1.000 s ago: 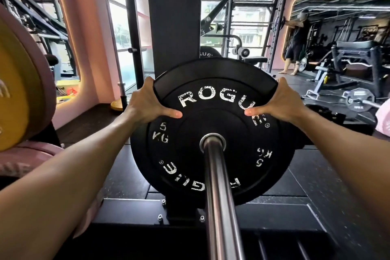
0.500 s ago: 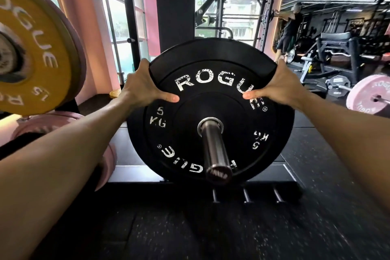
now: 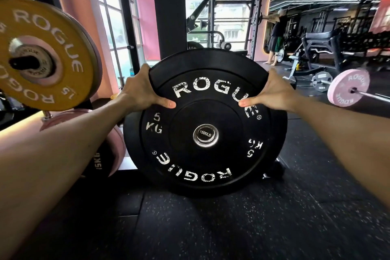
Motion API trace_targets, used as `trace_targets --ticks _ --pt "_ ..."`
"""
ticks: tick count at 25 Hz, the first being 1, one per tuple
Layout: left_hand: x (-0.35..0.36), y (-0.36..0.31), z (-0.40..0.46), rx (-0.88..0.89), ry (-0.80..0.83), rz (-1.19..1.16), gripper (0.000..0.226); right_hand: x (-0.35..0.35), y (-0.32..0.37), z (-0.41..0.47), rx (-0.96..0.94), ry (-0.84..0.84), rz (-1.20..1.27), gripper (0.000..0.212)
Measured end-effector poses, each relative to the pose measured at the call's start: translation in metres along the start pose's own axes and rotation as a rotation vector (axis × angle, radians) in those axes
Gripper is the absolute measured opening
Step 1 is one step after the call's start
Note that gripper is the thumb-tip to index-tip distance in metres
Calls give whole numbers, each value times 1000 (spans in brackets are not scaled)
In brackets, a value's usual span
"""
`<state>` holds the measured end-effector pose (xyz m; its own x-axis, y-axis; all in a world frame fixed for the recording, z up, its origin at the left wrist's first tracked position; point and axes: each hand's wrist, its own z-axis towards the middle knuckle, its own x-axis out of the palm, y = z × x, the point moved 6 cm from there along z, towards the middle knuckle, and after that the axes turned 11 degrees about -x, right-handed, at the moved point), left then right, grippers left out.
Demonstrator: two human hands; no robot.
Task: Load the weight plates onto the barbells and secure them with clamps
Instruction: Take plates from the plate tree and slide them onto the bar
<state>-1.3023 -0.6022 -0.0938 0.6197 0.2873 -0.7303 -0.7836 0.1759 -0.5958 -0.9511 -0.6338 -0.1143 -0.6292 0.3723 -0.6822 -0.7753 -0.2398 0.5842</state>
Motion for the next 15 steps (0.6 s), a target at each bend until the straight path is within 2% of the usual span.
trace_targets --ticks 7,11,15 --pt "-59 -49 -19 44 -35 57 100 -58 41 5 -120 15 -41 109" --pt "-127 -117 2 81 -65 77 105 -129 86 48 -139 -20 -105 120" --pt "-226 -199 35 85 -68 44 101 -226 173 92 -137 -29 -108 124"
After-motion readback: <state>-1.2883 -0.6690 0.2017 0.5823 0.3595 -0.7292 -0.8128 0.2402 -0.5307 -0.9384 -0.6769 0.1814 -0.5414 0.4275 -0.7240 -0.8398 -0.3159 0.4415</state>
